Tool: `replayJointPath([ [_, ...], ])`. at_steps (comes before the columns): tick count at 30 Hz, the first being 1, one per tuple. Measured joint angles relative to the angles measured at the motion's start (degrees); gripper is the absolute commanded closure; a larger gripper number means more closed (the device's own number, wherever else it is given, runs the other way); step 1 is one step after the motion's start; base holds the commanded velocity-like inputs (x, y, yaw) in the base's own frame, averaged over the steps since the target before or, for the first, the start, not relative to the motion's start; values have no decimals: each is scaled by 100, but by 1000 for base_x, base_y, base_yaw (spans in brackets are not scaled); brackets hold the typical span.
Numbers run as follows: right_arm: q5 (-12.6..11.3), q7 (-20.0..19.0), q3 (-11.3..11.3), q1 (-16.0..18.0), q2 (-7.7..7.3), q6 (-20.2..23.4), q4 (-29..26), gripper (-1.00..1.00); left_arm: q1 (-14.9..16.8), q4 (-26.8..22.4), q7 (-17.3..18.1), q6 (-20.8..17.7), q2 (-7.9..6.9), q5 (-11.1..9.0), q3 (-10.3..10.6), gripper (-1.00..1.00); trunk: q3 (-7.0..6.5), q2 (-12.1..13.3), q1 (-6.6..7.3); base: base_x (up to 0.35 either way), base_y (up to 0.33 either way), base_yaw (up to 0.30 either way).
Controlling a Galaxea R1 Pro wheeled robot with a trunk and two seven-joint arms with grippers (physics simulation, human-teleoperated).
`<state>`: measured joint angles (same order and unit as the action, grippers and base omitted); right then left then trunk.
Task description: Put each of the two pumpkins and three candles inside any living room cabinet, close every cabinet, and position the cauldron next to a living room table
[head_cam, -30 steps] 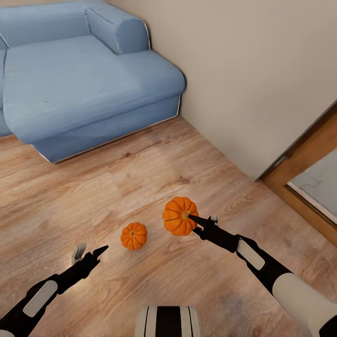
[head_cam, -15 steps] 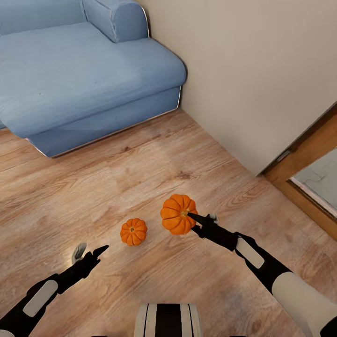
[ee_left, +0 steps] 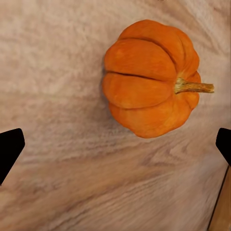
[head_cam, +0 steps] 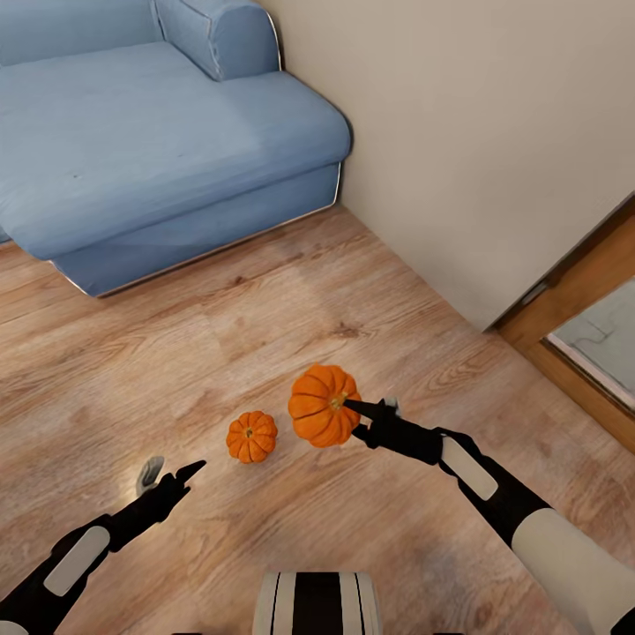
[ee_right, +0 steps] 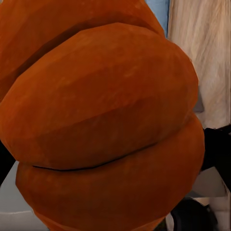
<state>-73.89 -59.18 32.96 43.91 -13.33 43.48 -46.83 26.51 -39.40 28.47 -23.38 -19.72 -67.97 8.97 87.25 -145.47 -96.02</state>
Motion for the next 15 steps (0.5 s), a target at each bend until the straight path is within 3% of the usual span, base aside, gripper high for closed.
replayJointPath([
  [10,-7,139,-12,0,-7,19,-5,100,0,-8,-18,-7,-6,0,6,-100,0,0,0,57,-35,0],
  [15,-8,141,-7,1,-7,4,-9,100,0,-8,-19,-9,-6,1,6,-100,0,0,2,168,-1,0],
])
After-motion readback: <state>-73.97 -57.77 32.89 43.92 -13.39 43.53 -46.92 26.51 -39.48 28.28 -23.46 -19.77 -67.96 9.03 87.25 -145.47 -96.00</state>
